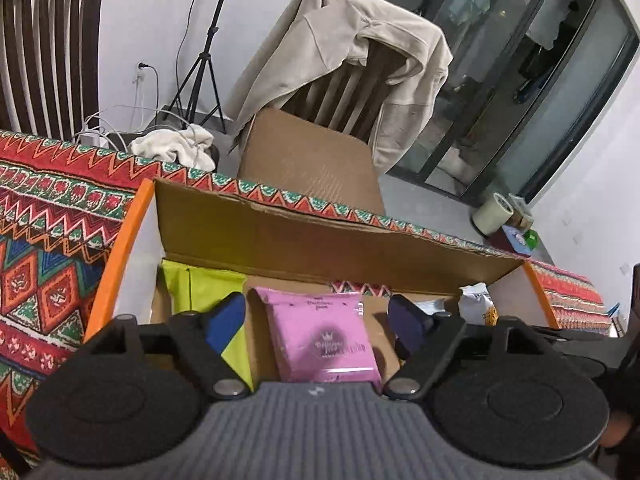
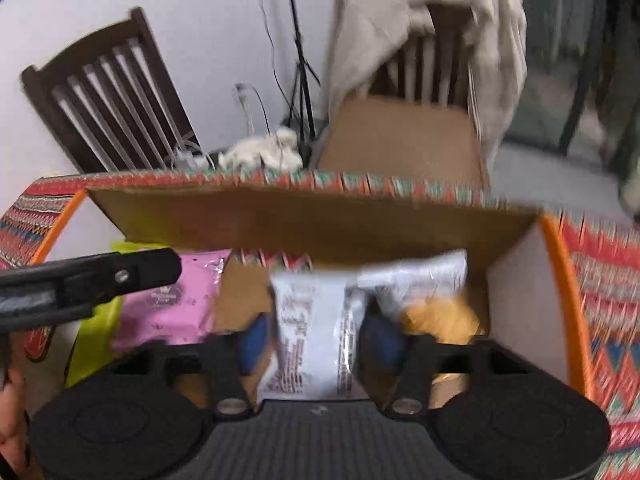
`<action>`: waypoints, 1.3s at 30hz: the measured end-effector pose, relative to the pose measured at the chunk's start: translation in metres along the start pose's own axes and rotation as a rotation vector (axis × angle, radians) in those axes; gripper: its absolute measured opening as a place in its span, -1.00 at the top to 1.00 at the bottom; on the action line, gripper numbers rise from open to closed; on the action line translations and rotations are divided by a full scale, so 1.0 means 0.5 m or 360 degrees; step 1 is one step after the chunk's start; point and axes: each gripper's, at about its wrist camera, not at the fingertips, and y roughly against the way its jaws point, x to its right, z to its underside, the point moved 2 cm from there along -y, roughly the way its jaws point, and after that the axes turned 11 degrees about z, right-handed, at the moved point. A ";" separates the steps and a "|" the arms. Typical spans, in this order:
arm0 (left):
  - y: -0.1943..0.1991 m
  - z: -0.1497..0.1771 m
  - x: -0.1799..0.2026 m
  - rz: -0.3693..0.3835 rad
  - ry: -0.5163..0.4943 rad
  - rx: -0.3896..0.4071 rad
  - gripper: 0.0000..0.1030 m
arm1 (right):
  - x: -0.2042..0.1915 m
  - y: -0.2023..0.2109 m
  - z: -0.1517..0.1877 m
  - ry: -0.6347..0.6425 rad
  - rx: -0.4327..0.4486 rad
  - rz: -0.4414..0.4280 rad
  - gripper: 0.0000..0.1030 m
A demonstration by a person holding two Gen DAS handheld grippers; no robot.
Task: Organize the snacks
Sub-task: 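Carry both packs into the cardboard box and open both grippers, then move both tools back to the snack pile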
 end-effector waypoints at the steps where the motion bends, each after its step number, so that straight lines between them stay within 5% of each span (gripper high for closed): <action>1: -0.002 -0.001 0.002 -0.0011 -0.0011 -0.0004 -0.58 | 0.005 0.004 -0.001 -0.0023 0.0013 -0.0009 -0.33; 11: 0.112 0.004 0.088 -0.0119 -0.0243 0.0045 -0.61 | -0.004 0.089 0.008 0.0031 0.0127 0.0024 -0.38; 19: 0.358 -0.004 0.180 -0.0181 -0.0351 0.0151 -0.64 | 0.057 0.326 0.018 0.0066 0.0297 0.0045 -0.50; 23: 0.515 0.021 0.248 -0.0236 -0.0432 0.0235 -0.91 | 0.099 0.484 0.050 0.0070 0.0396 0.0068 -0.64; 26: 0.634 0.077 0.297 -0.0315 -0.0467 0.0354 -1.00 | 0.127 0.602 0.087 0.0081 0.0489 0.0064 -0.72; 30: 0.772 0.196 0.344 -0.0258 -0.0500 0.0488 -1.00 | 0.160 0.742 0.176 0.0107 0.0603 0.0032 -0.83; 39: 0.943 0.543 0.371 -0.0268 -0.0701 0.0742 -1.00 | 0.211 0.935 0.472 0.0112 0.0871 -0.0078 -1.00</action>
